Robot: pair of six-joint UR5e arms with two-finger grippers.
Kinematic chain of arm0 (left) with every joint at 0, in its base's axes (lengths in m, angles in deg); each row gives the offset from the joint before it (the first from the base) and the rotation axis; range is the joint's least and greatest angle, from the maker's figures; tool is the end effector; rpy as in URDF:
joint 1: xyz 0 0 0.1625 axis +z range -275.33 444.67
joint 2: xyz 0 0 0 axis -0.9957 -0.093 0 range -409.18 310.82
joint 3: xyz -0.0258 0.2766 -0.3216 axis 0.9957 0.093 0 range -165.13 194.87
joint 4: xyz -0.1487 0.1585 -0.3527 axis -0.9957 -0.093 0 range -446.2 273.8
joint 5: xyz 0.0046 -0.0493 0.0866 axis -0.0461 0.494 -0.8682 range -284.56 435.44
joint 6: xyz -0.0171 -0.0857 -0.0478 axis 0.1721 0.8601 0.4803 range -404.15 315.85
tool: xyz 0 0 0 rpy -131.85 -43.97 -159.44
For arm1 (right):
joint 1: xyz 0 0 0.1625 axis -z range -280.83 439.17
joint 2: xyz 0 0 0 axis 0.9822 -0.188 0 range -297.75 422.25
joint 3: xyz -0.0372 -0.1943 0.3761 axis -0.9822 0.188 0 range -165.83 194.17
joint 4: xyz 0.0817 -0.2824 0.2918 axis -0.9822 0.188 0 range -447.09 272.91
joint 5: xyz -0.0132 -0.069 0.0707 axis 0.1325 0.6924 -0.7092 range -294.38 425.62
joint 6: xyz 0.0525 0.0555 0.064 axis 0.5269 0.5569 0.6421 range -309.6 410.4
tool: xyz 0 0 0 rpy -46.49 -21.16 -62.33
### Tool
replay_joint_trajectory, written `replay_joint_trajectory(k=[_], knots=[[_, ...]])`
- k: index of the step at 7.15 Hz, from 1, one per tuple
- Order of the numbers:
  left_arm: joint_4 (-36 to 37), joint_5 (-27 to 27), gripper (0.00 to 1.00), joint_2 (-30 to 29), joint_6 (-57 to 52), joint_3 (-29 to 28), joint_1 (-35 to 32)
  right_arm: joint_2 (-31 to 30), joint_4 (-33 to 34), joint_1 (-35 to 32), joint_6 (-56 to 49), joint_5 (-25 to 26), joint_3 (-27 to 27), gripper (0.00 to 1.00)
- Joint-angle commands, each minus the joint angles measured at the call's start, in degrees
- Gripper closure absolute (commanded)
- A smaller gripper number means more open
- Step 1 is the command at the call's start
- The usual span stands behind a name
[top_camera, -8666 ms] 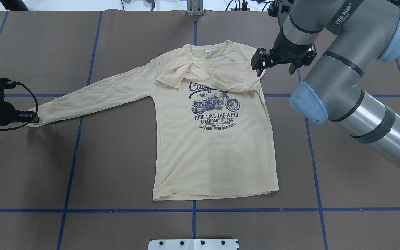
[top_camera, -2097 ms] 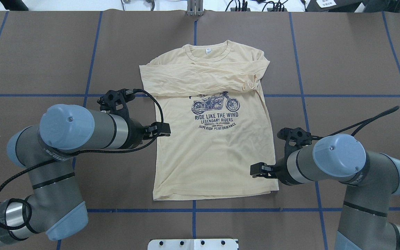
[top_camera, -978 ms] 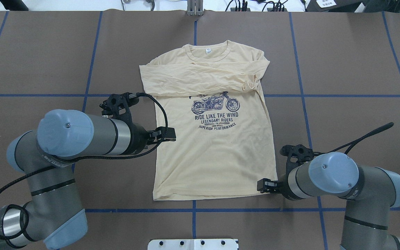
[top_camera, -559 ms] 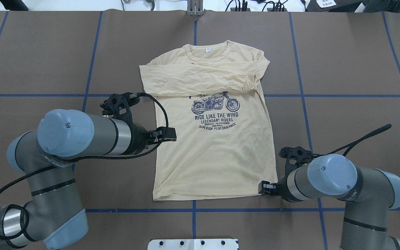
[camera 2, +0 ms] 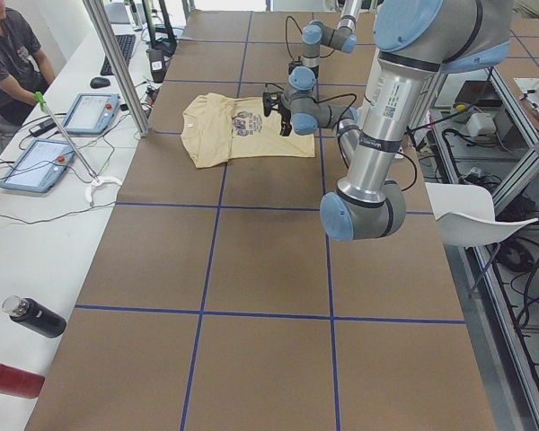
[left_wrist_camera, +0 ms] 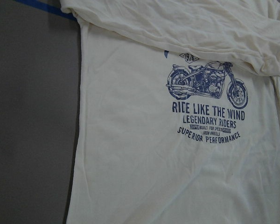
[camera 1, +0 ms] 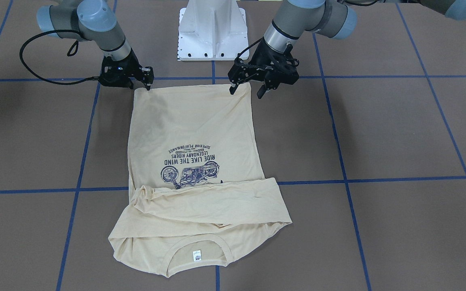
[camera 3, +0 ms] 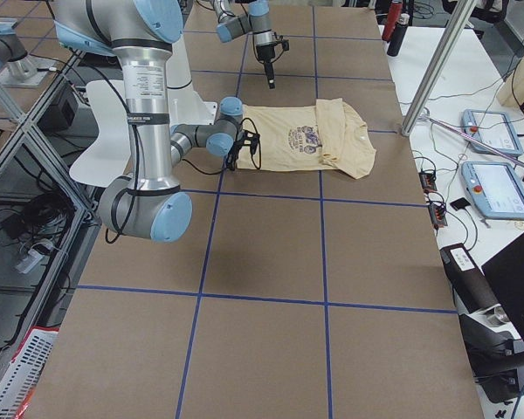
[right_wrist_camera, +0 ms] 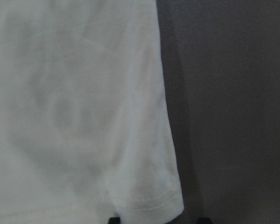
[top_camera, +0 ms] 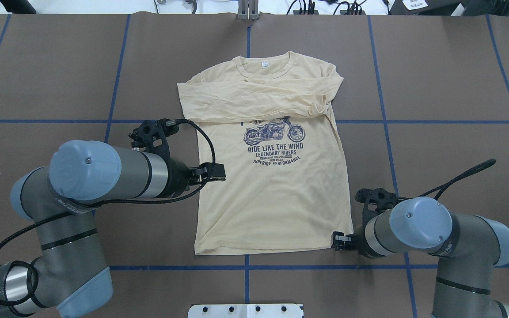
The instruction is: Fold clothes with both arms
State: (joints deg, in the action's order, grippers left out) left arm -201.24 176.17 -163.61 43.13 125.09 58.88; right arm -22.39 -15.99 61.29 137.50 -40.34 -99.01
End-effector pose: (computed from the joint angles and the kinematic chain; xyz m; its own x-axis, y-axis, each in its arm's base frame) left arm 0.4734 -0.3562 0.2141 0.3250 -0.1053 -0.9398 0.2552 0.9667 -0.0201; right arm -0.4645 -0.2611 0.3896 0.6481 0.1579 0.7450 -0.0697 0.9865 -0.1485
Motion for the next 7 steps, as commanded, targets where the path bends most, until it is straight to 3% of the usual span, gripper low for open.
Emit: replay_joint_trajectory(k=[1,5,6,7], knots=[[0.0,0.0,0.0,0.0,0.0,0.0,0.0,0.0,0.0,-0.3,0.0,-0.3,-0.5,0.64],[0.1,0.0,0.0,0.0,0.0,-0.1,0.0,0.0,-0.1,-0.3,0.0,-0.5,-1.1,0.95],[0.1,0.0,0.0,0.1,0.0,0.0,0.0,-0.1,-0.1,-0.4,0.0,-0.4,-1.5,0.97],[0.1,0.0,0.0,0.1,0.0,0.0,0.0,-0.3,0.0,-0.6,0.0,-0.2,-2.0,0.81]])
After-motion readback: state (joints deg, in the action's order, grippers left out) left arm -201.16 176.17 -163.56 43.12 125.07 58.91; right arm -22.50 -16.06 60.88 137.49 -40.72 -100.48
